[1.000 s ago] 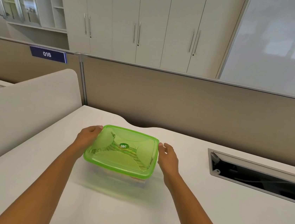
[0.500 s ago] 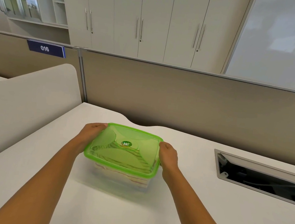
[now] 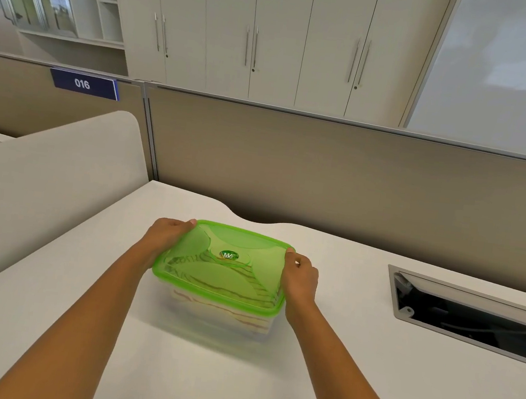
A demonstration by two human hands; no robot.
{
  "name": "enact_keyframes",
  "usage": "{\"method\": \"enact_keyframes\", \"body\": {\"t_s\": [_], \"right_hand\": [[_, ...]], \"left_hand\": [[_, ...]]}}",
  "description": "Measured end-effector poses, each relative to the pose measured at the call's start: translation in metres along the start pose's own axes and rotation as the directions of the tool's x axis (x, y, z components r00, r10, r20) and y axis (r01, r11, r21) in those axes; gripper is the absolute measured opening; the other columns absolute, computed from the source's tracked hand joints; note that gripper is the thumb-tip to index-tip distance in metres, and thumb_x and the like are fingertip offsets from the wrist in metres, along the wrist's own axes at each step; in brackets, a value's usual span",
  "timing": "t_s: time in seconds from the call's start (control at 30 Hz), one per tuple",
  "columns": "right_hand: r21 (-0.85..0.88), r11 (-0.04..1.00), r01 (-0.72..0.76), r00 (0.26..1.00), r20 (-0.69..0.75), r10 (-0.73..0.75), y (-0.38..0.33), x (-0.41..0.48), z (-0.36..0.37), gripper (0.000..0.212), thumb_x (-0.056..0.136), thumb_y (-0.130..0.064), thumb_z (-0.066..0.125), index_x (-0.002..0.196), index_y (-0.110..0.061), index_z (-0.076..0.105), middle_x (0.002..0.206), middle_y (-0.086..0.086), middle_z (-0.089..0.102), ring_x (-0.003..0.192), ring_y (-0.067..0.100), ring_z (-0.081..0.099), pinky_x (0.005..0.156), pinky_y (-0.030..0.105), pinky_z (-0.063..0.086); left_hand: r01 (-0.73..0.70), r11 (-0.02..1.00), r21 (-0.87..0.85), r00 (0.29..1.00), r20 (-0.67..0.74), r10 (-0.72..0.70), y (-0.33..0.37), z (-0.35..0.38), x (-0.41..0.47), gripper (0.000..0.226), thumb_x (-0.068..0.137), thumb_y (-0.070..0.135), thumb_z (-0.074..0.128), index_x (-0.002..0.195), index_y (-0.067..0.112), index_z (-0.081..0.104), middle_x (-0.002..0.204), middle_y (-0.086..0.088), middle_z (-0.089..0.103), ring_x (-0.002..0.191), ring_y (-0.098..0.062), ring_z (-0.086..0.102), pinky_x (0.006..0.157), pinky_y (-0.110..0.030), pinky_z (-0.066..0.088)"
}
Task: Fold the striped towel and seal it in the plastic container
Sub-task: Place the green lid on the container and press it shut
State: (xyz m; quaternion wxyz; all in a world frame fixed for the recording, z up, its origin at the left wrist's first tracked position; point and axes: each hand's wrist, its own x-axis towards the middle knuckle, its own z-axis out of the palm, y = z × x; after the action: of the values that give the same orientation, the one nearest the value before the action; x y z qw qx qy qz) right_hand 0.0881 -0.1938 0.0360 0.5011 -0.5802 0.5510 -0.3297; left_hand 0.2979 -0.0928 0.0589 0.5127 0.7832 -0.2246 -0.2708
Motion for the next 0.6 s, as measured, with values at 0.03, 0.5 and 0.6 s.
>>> {"method": "enact_keyframes", "body": {"t_s": [0.03,0.5,0.6], "right_hand": [[-0.008,1.0,-0.001,1.0,-0.007,0.001,0.0005,0.0002,0.0003,0.045,0.095,-0.039,0.04,0.125,-0.008,0.053,0.129,0.017,0.049,0.113,0.034,0.051,0.1,0.043,0.041],[-0.101,0.995,-0.004,0.999,-0.054,-0.002,0.0062,0.0009,0.0008,0.04,0.095,-0.044,0.037,0.121,-0.02,0.055,0.123,0.01,0.059,0.111,0.031,0.055,0.094,0.037,0.041],[-0.092,0.996,-0.007,0.998,-0.055,0.002,0.0051,0.0014,0.0016,0.038,0.096,-0.042,0.037,0.121,-0.02,0.054,0.123,0.011,0.059,0.111,0.031,0.054,0.093,0.036,0.04]], "left_hand": [[0.0,0.998,0.057,1.0,-0.014,0.0,-0.0007,-0.0002,0.0006,0.043,0.088,0.041,0.057,0.109,0.004,0.067,0.109,-0.014,0.066,0.1,-0.032,0.062,0.095,-0.042,0.049],[-0.12,0.946,0.299,0.986,-0.072,0.148,-0.0015,0.0061,-0.0019,0.045,0.095,0.04,0.043,0.11,0.005,0.066,0.107,-0.015,0.064,0.099,-0.031,0.053,0.078,-0.03,0.035],[-0.123,0.947,0.297,0.986,-0.074,0.151,-0.001,0.0065,-0.0019,0.044,0.096,0.038,0.043,0.113,0.004,0.065,0.105,-0.013,0.062,0.096,-0.027,0.051,0.078,-0.028,0.034]]}}
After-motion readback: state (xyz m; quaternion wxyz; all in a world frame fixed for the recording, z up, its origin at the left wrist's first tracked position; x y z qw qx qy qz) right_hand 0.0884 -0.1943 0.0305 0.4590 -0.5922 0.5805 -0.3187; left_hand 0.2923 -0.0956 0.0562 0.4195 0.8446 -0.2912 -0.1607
